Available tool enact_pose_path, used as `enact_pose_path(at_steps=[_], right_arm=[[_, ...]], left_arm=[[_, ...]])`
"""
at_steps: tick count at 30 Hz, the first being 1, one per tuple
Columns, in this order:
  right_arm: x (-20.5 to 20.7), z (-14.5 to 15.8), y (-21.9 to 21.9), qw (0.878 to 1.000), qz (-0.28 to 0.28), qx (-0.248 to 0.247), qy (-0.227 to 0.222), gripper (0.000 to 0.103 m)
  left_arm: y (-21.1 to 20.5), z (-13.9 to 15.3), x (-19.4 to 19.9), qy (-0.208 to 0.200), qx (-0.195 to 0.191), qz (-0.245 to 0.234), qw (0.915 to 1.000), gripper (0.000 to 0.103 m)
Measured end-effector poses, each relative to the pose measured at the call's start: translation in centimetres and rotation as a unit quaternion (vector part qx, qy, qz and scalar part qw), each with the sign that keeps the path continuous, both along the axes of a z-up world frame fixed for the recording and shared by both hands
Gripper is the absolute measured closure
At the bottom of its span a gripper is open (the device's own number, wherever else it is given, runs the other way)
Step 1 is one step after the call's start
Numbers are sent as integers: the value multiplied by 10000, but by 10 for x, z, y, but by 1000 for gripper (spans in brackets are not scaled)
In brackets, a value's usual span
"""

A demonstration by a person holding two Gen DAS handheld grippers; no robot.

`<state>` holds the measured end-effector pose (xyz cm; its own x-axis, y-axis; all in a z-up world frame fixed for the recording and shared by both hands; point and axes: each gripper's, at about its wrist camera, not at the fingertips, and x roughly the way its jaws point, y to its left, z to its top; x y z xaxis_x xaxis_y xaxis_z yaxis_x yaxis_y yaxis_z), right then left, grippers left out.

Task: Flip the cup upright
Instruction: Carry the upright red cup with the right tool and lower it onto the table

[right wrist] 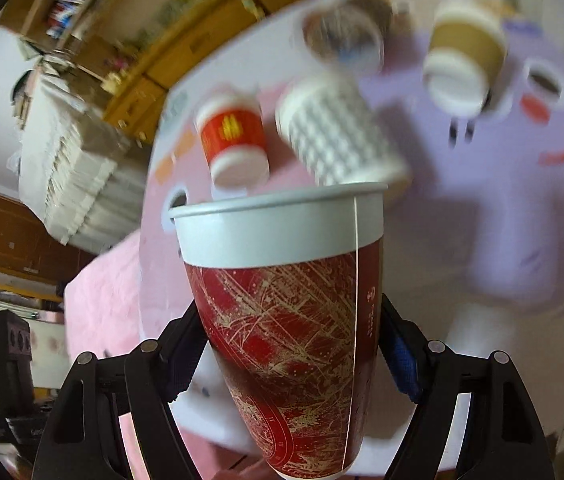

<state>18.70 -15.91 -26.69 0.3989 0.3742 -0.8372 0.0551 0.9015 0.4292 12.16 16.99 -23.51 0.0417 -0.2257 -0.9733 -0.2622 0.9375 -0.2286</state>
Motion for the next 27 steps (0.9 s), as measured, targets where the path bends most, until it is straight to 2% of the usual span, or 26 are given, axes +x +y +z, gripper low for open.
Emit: enact_pose_path(at_steps=[5, 10, 12, 17, 27], right_arm=[[-19, 32, 1, 9911, 104, -733, -1103, 24], [-38, 53, 27, 9711, 31, -921, -2204, 24], [-46, 53, 32, 9630, 35, -1082, -2468, 24], [-43, 38, 59, 9561, 82, -1372, -2590, 23], [-46, 9, 67, 9505, -63, -1463, -2740, 23]], left_arm=[[5, 1, 0, -2, 33, -7, 10000, 22], [12, 0, -1, -6, 39, 79, 10000, 22], [15, 0, -3, -5, 52, 91, 9999, 22], [22, 2, -5, -16, 124, 66, 9999, 22], [20, 19, -1, -325, 214, -216, 9990, 22]])
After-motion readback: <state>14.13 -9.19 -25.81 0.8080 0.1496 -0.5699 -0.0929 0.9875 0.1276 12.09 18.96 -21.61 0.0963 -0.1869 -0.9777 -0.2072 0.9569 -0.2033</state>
